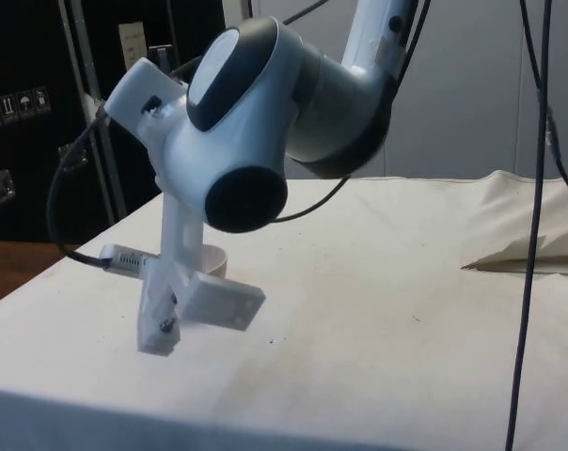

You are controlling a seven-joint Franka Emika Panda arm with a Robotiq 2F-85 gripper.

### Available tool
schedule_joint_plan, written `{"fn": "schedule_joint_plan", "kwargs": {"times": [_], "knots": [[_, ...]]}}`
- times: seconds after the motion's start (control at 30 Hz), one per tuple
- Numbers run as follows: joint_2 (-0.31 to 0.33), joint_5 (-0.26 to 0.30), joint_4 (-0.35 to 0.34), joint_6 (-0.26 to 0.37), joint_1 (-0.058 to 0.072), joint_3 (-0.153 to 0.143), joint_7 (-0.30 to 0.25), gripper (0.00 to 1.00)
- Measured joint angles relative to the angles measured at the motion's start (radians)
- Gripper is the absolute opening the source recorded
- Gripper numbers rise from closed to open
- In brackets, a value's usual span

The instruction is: Pour the coffee beans from the cup into the bowl.

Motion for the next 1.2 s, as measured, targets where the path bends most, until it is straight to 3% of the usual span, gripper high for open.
{"fn": "schedule_joint_plan", "kwargs": {"times": [0.63, 1.2], "knots": [[-0.065, 0.085, -0.007, 0.120, -0.035, -0.008, 0.036, 0.00], [-0.106, 0.160, -0.010, 0.221, -0.055, -0.032, 0.056, 0.00]]}}
